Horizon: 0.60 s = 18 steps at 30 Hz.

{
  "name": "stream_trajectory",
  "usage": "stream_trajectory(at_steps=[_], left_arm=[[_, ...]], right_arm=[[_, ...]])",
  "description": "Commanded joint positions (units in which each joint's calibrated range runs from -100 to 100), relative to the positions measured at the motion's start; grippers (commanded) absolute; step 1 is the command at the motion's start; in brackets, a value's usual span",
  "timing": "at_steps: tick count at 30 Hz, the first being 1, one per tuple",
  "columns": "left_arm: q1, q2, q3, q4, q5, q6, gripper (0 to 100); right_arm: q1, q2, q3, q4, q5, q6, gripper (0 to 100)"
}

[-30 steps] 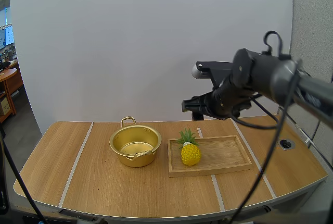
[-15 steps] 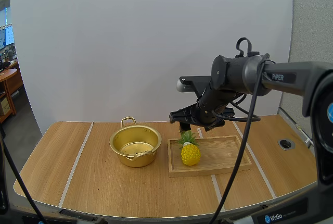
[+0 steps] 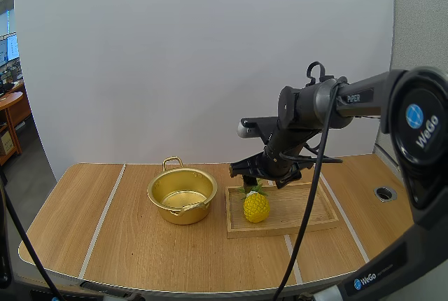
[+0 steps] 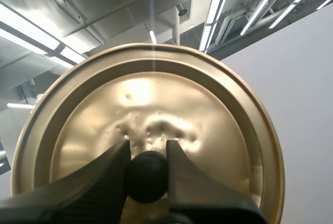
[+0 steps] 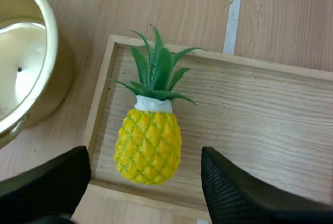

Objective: Open the pot, put the pineapple inside, and close it

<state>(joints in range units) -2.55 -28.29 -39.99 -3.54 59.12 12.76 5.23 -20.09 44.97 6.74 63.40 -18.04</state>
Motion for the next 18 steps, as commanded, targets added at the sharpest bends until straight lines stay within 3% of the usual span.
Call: stream_trajectory(at_steps=[1, 18], left_arm=[[-0.15, -0.2, -0.3, 0.1, -1.5, -0.4, 0], [-0.15, -0.2, -0.3, 0.1, -1.5, -0.4, 0]], right_arm=[[0.1, 1.0, -0.7, -0.3, -1.9, -0.1, 100], [1.5, 2.6, -0.7, -2.3, -2.5, 0.8, 100]])
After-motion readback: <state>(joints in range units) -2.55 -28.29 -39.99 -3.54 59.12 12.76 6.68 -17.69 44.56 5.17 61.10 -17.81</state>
